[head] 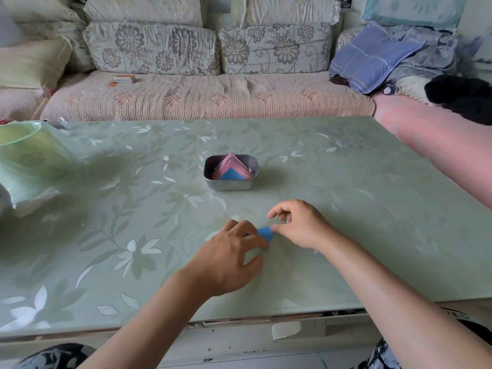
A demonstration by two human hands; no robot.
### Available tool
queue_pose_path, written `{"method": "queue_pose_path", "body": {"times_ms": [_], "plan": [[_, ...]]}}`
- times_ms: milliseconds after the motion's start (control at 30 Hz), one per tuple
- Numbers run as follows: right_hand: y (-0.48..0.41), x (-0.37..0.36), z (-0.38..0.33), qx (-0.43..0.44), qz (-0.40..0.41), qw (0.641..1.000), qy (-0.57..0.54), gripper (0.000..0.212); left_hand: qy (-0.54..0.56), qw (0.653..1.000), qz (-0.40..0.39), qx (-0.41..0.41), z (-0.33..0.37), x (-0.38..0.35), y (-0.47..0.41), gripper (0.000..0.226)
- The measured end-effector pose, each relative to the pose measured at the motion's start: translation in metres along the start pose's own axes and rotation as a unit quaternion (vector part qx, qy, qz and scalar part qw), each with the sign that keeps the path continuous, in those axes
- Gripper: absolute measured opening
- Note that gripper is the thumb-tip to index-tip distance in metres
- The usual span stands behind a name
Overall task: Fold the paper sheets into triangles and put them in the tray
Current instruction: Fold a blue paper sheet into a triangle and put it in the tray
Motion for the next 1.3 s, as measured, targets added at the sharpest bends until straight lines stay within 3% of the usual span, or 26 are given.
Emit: {"method": "queue_pose_path", "body": {"times_ms": [300, 433, 633, 800, 933, 1200, 1300], "plan": [[0.002, 0.002, -0.002, -0.004, -0.002, 1.0, -0.003, 0.02, 0.015, 1.0, -0.009, 0.0, -0.001, 0.004, 0.01, 0.029], [-0.001, 0.007, -0.002, -0.018, 0.018, 1.0, -0.014, 0.025, 0.008, 1.0, -0.018, 0.017, -0.001, 0.005, 0.006, 0.039], [-0.001, 0.005, -0.003, -0.012, 0.024, 1.0, 0.01, 0.029, -0.004, 0.999, 0.027, 0.047, -0.001, -0.002, -0.013, 0.024], [0.001, 0.007, -0.005, 0.046, -0.024, 0.998, 0.047, 0.014, 0.018, 0.997, 0.031, 0.07, -0.004, -0.006, -0.026, 0.035], [0.005, 0.006, -0.005, 0.064, -0.053, 0.994, 0.068, 0.02, 0.001, 0.996, 0.04, 0.075, -0.004, -0.004, -0.031, 0.039], [0.002, 0.01, -0.014, 0.011, -0.067, 0.998, -0.006, 0.014, 0.045, 0.997, 0.034, 0.061, -0.004, 0.0, -0.031, 0.042], [0.0, 0.009, -0.018, -0.01, -0.068, 0.995, -0.077, 0.011, 0.017, 0.998, 0.046, 0.035, -0.006, 0.002, -0.028, 0.057]]}}
Point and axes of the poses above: each hand's wrist, its own y-axis away from the middle knuckle, its own x-axis out of the back of the hand, z = x × y, the point moved 2 cm from there along -y, towards the middle knuckle, and after that the axes turned 6 degrees about x, right-handed, at the moved point
